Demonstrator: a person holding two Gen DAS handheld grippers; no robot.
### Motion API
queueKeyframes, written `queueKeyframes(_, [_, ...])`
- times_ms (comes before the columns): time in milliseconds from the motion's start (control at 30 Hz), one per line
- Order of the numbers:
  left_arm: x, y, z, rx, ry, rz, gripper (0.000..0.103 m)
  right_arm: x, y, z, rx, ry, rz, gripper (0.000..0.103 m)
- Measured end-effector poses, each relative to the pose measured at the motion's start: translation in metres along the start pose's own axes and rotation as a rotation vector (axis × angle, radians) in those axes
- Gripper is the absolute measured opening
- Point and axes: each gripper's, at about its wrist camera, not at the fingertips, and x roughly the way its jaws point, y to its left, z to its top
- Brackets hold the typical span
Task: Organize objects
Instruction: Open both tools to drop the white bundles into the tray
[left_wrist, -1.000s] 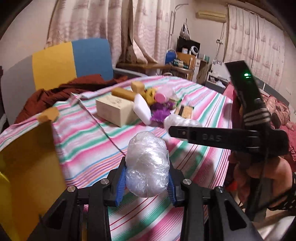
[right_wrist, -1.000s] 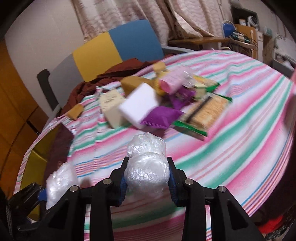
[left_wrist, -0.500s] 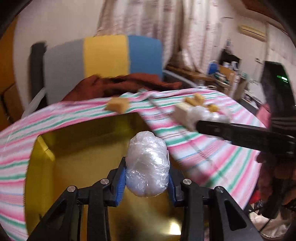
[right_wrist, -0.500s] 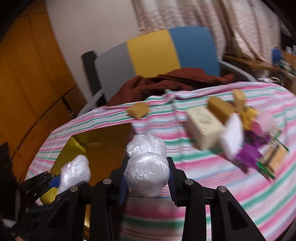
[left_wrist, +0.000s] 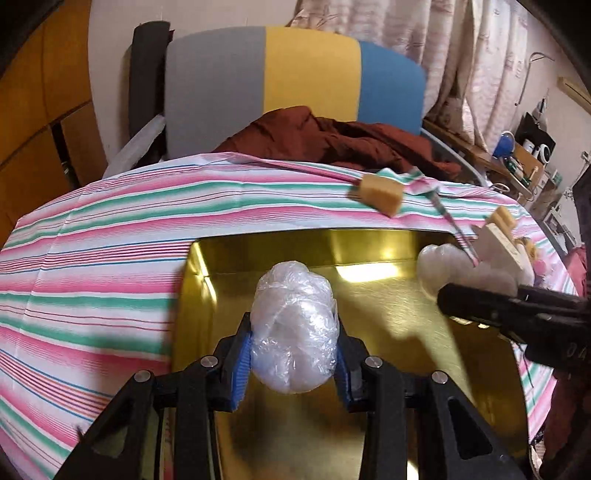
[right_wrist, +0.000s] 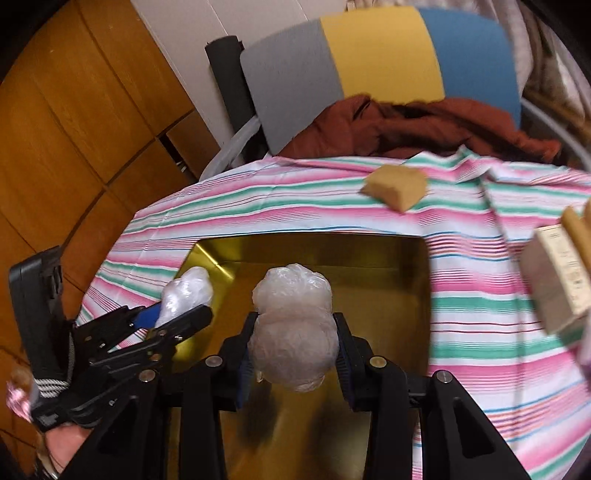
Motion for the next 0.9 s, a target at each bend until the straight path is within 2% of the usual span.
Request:
queueKeyframes(167, [0.020, 0.015, 0.010, -0.024, 0.060, -0.010, 0.040, 0.036, 0.010, 0.015, 0.058, -0.008, 0.042, 0.040])
queueKeyframes(200, [0.025, 0.016, 0.012, -0.031, 0.082, -0.015, 0.042, 0.039, 0.011, 0.017, 0.071, -0.019, 0.056, 0.049])
queueKeyframes(233, [0.028, 0.017, 0.013, -0.042, 0.094, -0.002, 0.049, 0.043, 0.011, 0.019, 0.088, -0.025, 0.061, 0.058])
queueKeyframes(267, [0.028, 0.018, 0.014, -0.048, 0.090, 0.012, 0.053, 0.045, 0.011, 0.021, 0.111, -0.030, 0.063, 0.075])
queueKeyframes(300, [0.026, 0.018, 0.013, -0.054, 0.082, 0.021, 0.055, 0.044, 0.010, 0.021, 0.126, -0.038, 0.069, 0.080])
queueKeyframes(367, [0.023, 0.022, 0.015, -0.083, 0.070, 0.026, 0.062, 0.038, 0.009, 0.020, 0.131, -0.053, 0.074, 0.080])
queueKeyframes(700, [-0.023, 0.030, 0.010, -0.234, -0.093, 0.079, 0.064, 0.005, 0.002, -0.005, 0.099, -0.081, 0.075, 0.080])
queueKeyframes(900, [-0.037, 0.018, -0.006, -0.260, -0.108, 0.076, 0.066, -0.003, 0.007, -0.016, 0.070, -0.077, 0.073, 0.081])
